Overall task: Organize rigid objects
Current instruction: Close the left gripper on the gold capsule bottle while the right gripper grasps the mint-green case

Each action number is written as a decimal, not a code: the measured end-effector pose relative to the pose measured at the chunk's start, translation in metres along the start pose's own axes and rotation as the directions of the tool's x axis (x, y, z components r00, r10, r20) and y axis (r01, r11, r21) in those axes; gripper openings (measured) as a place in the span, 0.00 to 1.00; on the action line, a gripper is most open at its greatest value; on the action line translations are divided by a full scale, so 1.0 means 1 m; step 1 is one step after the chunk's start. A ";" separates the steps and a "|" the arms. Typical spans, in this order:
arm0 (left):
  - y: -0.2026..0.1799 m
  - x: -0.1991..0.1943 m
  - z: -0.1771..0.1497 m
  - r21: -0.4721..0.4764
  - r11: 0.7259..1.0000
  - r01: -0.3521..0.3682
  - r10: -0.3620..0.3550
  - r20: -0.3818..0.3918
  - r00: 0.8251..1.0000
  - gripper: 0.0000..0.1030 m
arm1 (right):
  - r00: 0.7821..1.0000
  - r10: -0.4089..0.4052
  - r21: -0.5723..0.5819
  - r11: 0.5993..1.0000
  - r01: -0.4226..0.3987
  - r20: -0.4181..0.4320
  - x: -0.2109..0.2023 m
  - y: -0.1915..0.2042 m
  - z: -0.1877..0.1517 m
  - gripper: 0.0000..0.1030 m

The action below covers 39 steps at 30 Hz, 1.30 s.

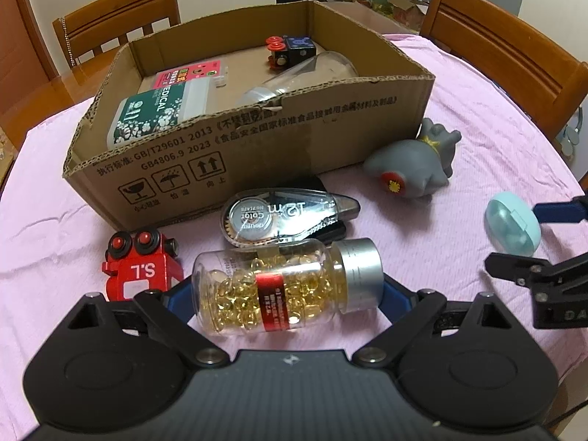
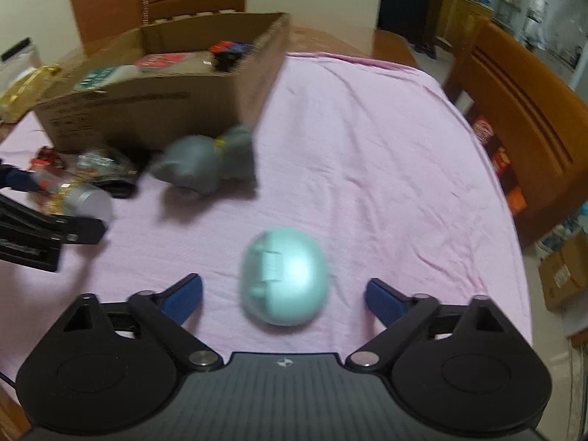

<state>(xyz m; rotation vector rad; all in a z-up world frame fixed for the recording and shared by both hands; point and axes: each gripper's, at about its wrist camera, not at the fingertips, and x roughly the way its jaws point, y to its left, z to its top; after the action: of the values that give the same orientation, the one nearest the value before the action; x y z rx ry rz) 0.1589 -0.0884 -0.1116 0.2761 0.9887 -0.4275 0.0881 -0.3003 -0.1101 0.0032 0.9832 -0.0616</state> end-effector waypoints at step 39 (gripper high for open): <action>0.000 -0.001 0.017 -0.074 0.995 -0.073 0.068 -0.069 0.995 0.91 | 0.997 0.068 -0.133 0.988 -0.073 -0.042 0.009 -0.010 0.017 0.56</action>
<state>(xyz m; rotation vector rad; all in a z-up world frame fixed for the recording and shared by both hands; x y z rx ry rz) 0.1710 -0.0946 -0.1018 0.2562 1.0544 -0.3171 0.1067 -0.3112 -0.1078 -0.0846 1.0218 0.0704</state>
